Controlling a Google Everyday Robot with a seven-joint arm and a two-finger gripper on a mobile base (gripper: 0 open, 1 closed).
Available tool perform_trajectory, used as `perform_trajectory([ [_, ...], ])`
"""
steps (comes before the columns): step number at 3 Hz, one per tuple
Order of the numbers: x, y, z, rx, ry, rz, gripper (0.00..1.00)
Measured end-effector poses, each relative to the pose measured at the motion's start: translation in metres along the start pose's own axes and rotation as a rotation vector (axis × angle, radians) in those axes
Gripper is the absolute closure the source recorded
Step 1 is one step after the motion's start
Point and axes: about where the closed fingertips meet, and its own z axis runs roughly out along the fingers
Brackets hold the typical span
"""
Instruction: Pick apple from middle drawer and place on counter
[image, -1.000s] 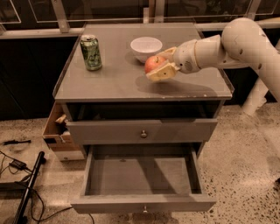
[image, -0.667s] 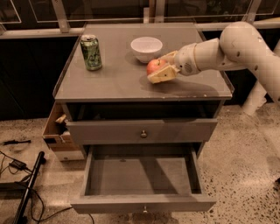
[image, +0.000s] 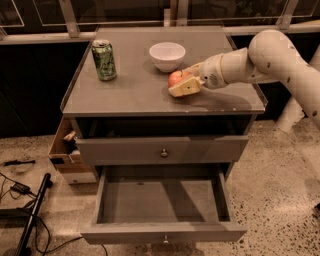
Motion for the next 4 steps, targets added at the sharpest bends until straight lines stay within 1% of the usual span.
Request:
perform_trajectory([
  [1,0.0,0.0,0.0,0.0,0.0,0.0,0.81],
  [4,0.0,0.0001,0.0002,0.0,0.0,0.0,0.11],
])
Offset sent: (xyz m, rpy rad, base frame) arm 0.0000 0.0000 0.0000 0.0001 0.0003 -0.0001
